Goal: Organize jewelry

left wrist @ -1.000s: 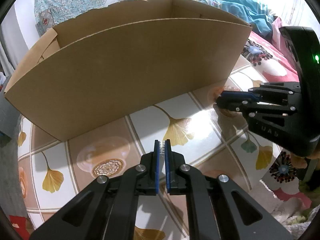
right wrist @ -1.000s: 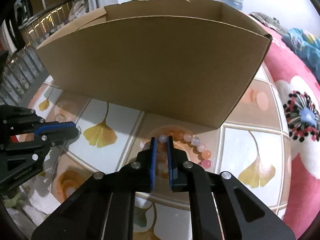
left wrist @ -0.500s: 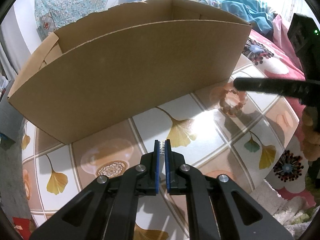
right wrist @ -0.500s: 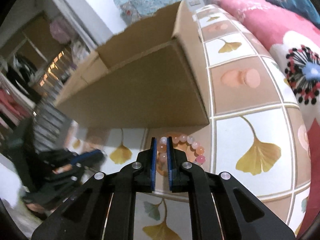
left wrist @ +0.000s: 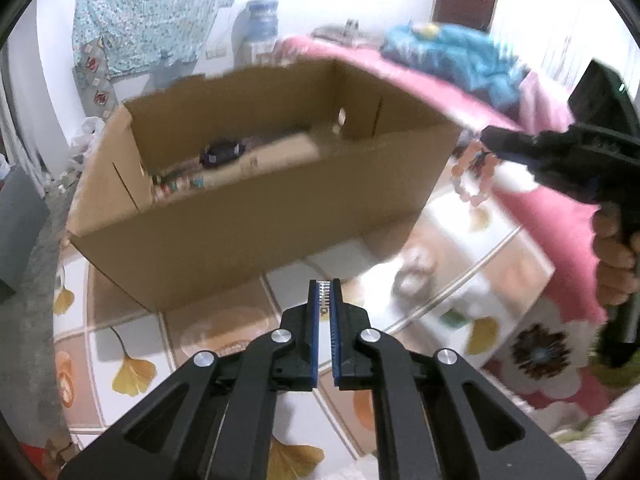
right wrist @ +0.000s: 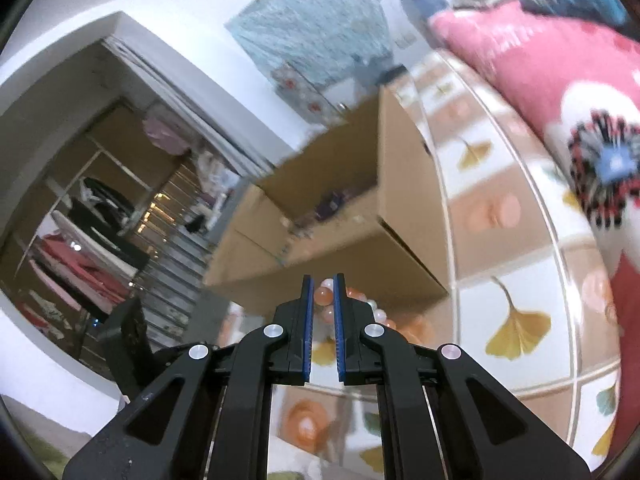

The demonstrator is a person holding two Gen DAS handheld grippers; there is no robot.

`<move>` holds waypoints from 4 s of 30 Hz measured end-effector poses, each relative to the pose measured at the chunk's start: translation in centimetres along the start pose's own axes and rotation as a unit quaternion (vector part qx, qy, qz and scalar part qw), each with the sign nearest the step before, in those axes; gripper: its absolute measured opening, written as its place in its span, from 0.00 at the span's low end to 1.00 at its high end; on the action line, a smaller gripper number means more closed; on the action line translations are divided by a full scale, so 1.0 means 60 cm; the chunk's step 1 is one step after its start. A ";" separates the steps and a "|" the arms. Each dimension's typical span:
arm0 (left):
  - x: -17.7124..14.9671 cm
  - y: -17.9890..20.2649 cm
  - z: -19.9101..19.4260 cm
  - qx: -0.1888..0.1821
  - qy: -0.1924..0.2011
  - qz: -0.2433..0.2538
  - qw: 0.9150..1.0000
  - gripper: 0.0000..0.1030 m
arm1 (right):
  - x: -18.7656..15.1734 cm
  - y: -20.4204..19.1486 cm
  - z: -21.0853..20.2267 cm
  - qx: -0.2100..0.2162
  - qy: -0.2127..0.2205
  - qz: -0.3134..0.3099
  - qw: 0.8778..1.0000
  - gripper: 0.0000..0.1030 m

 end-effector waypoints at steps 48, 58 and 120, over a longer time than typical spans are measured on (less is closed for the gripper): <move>0.188 -0.217 -0.011 0.007 0.017 -0.129 0.991 0.76 | 0.141 -0.103 0.227 -0.125 -0.162 -0.288 0.935 0.25; 0.135 -0.292 -0.058 0.013 0.058 -0.228 0.972 0.88 | 0.187 -0.049 0.104 -0.133 -0.047 -0.178 0.974 0.56; -0.111 0.000 -0.142 0.181 0.053 -0.112 0.976 0.95 | -0.192 -0.122 -0.074 -0.292 0.052 -0.202 0.934 0.92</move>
Point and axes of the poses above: each gripper's, at about its wrist camera, not at the fingertips, and z roughly the way its jaws point, y to its right, x to its top, the point moved 2 cm from there along z, roughly the way its jaws point, and after that the axes turned 8 degrees about -x, right-handed, at the moved point
